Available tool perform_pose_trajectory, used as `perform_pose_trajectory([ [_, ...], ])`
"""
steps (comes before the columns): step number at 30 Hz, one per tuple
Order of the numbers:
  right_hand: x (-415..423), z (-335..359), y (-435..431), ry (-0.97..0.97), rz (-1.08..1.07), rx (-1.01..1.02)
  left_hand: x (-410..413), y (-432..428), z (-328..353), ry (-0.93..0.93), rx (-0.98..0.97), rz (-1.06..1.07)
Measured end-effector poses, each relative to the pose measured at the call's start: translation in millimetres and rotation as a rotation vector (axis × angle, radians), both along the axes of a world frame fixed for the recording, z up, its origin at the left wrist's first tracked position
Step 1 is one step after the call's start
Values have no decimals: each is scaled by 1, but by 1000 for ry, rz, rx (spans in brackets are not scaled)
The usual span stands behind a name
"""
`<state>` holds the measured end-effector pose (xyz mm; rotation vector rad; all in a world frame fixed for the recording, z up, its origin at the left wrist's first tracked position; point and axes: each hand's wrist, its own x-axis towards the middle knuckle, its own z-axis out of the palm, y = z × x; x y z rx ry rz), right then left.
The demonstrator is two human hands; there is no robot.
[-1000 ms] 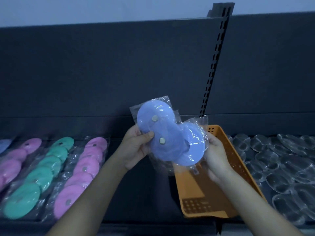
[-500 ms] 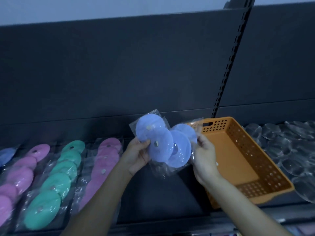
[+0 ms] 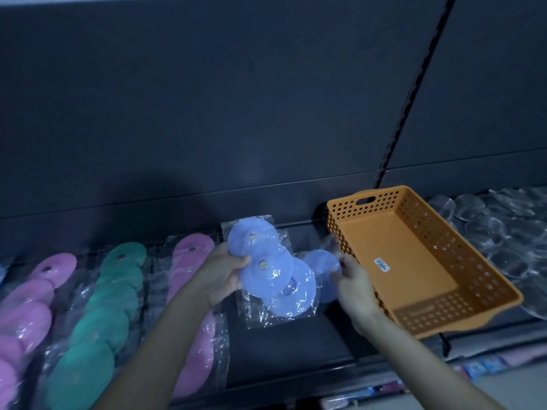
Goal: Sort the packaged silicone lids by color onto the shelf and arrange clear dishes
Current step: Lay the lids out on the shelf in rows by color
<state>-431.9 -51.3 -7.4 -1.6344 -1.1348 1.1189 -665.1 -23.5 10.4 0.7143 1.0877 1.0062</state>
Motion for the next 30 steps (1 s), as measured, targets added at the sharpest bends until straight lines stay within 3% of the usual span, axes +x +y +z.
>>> perform_pose_trajectory([
  [6, 4, 7, -1, -80, 39, -3, -6, -5, -9, 318, 89, -11],
  [12, 3, 12, -2, -15, 64, -43, 14, 2, -17, 369, 14, 34],
  [18, 1, 18, -4, -41, 97, 21, 16, 11, -22, 728, 116, 33],
  [22, -4, 23, -5, -132, 298, -18, 11, 11, -22, 647, 46, -22],
  [27, -4, 17, -5, -300, 354, 24, 10, 5, -20, 506, -43, -247],
  [30, -4, 14, -2, -438, 527, 27, 12, 6, -21, 494, -87, -241],
])
